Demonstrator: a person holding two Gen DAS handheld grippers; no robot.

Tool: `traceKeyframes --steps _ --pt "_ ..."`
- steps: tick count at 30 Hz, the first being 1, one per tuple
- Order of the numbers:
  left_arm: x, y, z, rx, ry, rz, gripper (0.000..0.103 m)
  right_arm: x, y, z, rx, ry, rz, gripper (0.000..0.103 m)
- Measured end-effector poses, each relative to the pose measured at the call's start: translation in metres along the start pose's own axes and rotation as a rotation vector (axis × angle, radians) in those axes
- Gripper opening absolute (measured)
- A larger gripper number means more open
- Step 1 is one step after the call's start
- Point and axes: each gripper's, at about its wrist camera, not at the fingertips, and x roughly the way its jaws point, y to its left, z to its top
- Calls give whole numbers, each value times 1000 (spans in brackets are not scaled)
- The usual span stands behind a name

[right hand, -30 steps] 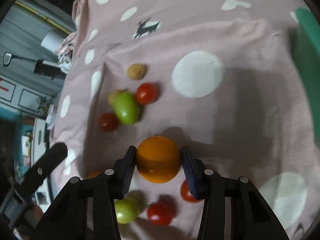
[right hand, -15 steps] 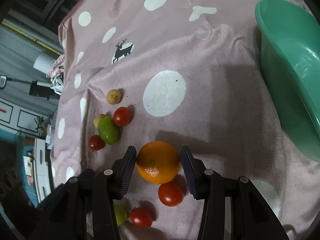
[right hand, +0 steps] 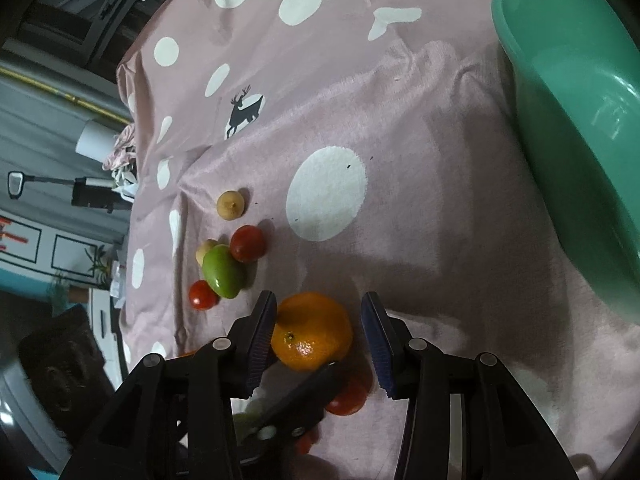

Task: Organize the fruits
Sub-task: 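Lift the orange and carry it toward the green bowl with the right tool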

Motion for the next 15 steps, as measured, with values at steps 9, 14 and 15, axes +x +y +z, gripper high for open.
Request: traceKeyframes --steps 9,14,15 --pt "2 -2 -2 17 -18 18 46 11 -8 -5 -1 -12 91 47" --pt "7 -8 0 27 -22 40 45 9 -10 -9 -17 -42 104 47" --pt "8 -7 1 17 -21 36 45 8 -9 -9 -35 -51 101 47"
